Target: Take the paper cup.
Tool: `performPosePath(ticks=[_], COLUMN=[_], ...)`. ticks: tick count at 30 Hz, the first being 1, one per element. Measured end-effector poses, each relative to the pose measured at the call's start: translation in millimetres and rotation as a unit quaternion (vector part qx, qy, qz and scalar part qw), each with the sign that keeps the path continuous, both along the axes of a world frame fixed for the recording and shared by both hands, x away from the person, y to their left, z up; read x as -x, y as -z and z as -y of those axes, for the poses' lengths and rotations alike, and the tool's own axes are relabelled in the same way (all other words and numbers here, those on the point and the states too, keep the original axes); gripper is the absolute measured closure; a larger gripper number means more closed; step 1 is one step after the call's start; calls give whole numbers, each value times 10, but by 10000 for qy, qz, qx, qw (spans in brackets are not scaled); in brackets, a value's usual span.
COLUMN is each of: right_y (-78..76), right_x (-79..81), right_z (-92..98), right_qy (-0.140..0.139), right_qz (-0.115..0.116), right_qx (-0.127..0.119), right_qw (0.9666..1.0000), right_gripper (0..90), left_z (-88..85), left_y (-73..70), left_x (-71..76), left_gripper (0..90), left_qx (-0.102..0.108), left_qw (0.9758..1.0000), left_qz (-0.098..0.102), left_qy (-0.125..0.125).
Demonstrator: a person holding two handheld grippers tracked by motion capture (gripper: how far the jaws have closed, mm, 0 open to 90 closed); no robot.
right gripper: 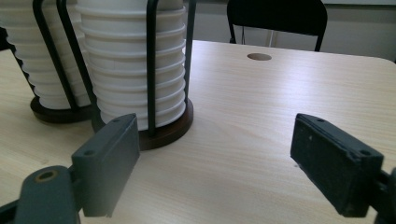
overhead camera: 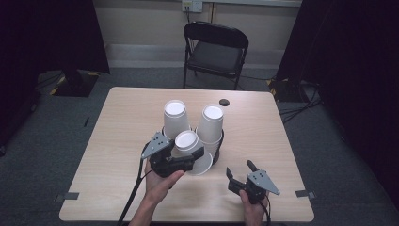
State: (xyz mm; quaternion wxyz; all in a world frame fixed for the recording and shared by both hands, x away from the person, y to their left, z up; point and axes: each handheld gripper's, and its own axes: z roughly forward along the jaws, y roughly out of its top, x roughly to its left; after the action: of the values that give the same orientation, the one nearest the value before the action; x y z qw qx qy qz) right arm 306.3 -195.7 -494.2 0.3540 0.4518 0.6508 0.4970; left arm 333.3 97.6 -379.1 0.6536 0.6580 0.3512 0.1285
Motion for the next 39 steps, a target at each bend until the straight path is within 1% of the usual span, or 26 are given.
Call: performPosePath(ticks=[1,2,3,4,6,8,9,10,11,13,14,16,18,21,24,26,27,28,29,30,31,32,36,37,38,39], right_y=[0,0,0,1,0,-1,-1,0,1,2,2,4,7,9,5,-15,-15,-34,-34,-40,-53,-60,-86,-93,-106,-106], right_x=[-1,5,5,15,25,53,53,79,88,115,115,152,197,228,264,296,296,311,311,313,321,324,320,322,320,320], right_z=[-15,-17,-17,-20,-62,-157,-157,-233,-261,-335,-335,-401,-468,-507,-561,-622,-622,-651,-651,-661,-673,-681,-715,-725,-739,-739], right_qy=[25,-93,-93,-198,-233,-448,-448,-635,-691,-824,-824,-926,-1081,-1184,-1367,-1520,-1520,-1642,-1642,-1633,-1630,-1680,-1842,-1844,-1899,-1899], right_qz=[-8,-2,-2,48,-3,-35,-35,-13,10,60,60,125,208,249,342,432,432,473,473,504,502,511,551,578,610,610], right_qx=[37,-8,-8,-36,7,56,56,27,54,76,76,84,24,-6,-86,-33,-33,-28,-28,-44,-61,-73,-106,-102,-85,-85], right_qw=[10000,10000,10000,9998,9997,9990,9990,9980,9976,9966,9966,9956,9939,9927,9900,9874,9874,9853,9853,9853,9853,9844,9813,9811,9799,9799], right_gripper=[182,186,186,189,199,199,199,200,203,216,216,249,276,307,351,401,401,449,449,450,460,477,498,506,517,517], left_z=[-19,-31,-31,-44,-61,-73,-80,-96,-96,-146,-146,-184,-232,-263,-303,-322,-333,-357,-357,-374,-390,-403,-443,-452,-472,-472], left_y=[46,67,67,94,135,174,189,225,225,279,279,320,369,400,456,491,504,536,536,553,572,589,663,680,702,702], left_x=[-9,-16,-16,-19,-20,-27,-30,-34,-34,-40,-40,-49,-54,-46,-42,-50,-55,-68,-68,-68,-69,-66,-59,-59,-58,-58], left_gripper=[214,214,214,214,214,214,214,214,214,214,213,214,214,214,214,214,214,214,214,214,214,214,214,214,214,214], left_qx=[38,65,65,99,140,200,226,321,321,419,419,468,485,533,711,796,821,893,893,933,996,1078,1270,1347,1453,1453], left_qw=[9999,9998,9998,9996,9992,9986,9983,9973,9973,9961,9961,9949,9937,9928,9902,9885,9878,9861,9861,9852,9840,9820,9770,9753,9721,9721], left_qz=[-117,-178,-178,-246,-356,-455,-495,-603,-603,-734,-734,-866,-989,-1058,-1184,-1263,-1301,-1363,-1363,-1408,-1444,-1518,-1690,-1728,-1810,-1810], left_qy=[8,40,40,73,120,195,229,264,264,268,268,238,204,195,202,228,249,317,317,297,309,308,285,294,330,330])
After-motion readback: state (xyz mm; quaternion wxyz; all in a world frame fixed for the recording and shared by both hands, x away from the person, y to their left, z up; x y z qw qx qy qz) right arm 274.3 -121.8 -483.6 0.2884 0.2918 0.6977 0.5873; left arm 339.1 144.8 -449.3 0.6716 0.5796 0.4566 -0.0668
